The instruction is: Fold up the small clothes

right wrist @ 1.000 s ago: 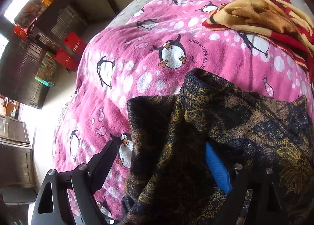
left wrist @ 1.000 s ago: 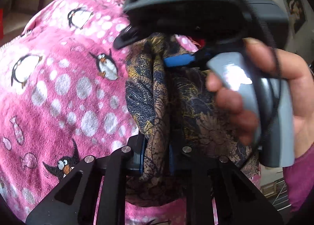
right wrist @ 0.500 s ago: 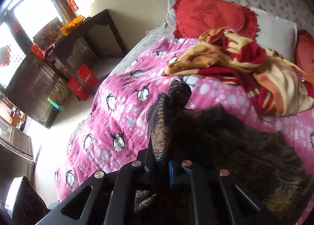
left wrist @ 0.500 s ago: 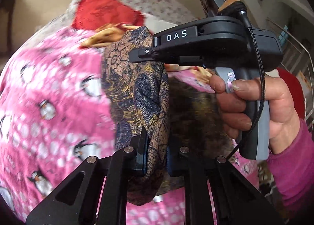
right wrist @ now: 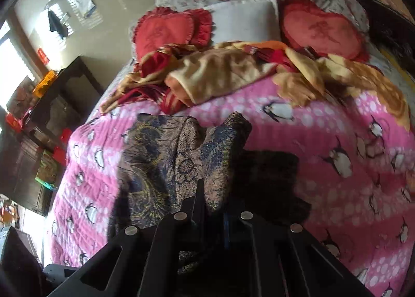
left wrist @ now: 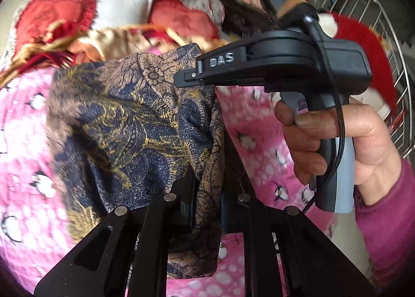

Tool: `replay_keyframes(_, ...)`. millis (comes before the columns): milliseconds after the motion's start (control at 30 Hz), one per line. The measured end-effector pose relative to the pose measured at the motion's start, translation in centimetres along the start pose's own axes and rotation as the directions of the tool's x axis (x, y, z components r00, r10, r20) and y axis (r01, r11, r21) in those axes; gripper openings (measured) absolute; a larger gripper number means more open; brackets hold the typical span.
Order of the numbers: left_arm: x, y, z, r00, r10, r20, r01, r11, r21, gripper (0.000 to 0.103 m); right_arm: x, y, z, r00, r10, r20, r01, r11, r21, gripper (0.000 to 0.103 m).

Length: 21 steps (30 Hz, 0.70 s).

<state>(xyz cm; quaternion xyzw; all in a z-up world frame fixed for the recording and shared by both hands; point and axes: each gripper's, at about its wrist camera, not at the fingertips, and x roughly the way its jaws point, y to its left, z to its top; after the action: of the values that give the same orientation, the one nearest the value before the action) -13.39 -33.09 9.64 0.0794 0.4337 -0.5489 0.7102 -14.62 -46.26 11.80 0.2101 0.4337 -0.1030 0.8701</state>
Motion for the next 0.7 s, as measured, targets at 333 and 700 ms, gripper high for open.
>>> replay_keyframes(333, -4.1, 0.3, -1.7, 0.998, 0.069, -0.002, -0.069, 0.992, 0.106, 0.062, -0.7, -5.4, -4.0, 0.997, 0.013, 0.073, -0.026, 0.984, 0.179, 0.048)
replay_keyframes(700, -2.1, 7.0, -7.0, 0.935, 0.351, -0.052, -0.346, 0.935, 0.075, 0.066, -1.6, -0.2, -10.2, 1.0, 0.009, -0.01, -0.008, 1.0, 0.018, 0.015)
